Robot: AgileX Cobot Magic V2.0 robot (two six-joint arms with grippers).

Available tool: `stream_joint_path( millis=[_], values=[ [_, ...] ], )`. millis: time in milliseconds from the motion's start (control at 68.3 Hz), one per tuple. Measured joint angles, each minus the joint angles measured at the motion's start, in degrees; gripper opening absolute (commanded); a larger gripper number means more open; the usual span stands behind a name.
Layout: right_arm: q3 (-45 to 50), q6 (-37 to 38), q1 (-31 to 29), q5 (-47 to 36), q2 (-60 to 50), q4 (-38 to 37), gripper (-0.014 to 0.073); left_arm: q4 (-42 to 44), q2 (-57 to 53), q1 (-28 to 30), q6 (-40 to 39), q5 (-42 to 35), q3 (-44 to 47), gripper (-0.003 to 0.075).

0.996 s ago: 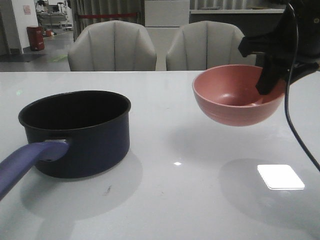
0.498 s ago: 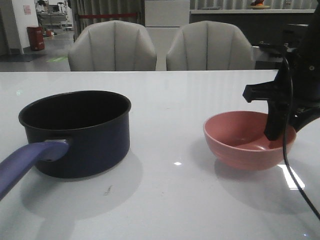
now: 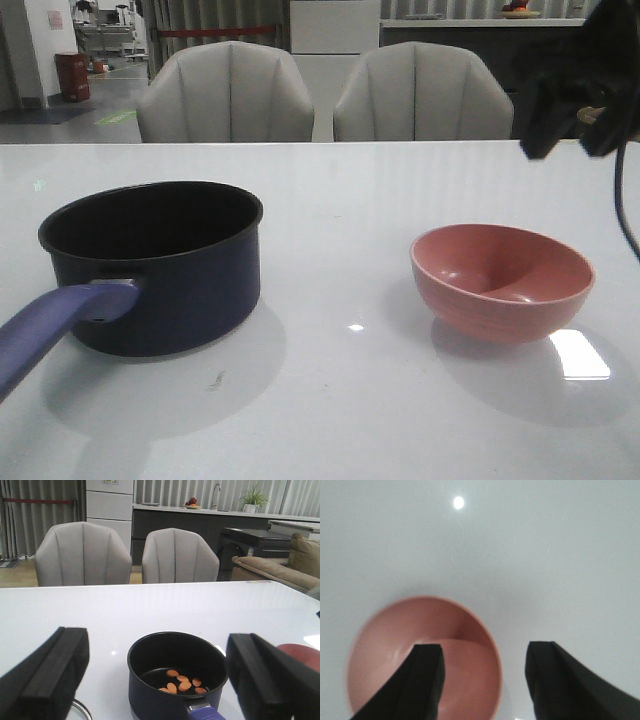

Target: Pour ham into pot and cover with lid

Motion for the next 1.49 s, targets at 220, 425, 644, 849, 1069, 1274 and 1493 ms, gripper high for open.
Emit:
stream_joint_path(
  millis=[220,425,644,849,1069,1274,1493],
  values=[
    [9.78,-0.45,5.46,-9.11,-15.79,0.21,0.0476,0.00,0.00,0.00,0.00,0.00,0.00,0.0606],
    [21.13,-0.48,7.72,-17.15,-29.37,0.21,0.0476,0.00,0.00,0.00,0.00,0.00,0.00,0.0606],
    [35.22,-0.48,7.83,-23.14,-45.02,0.33,0.0476,0.00,0.00,0.00,0.00,0.00,0.00,0.0606],
    [45.27,-0.48,7.83,-23.85,-63.90,0.77,0.0476,0.00,0.00,0.00,0.00,0.00,0.00,0.0606],
    [53.51,-0.48,7.83,-27.09,-73.76,0.88,0.0342,0.00,0.00,0.00,0.00,0.00,0.00,0.0606],
    [55.54,-0.48,7.83,-28.69,-74.01,1.00,0.0173,0.00,0.00,0.00,0.00,0.20,0.00,0.0606],
    [55.54,-0.48,7.83,-28.69,-74.01,1.00,0.0169,0.61,2.85,0.00,0.00,3.66,-4.06,0.0609]
  ],
)
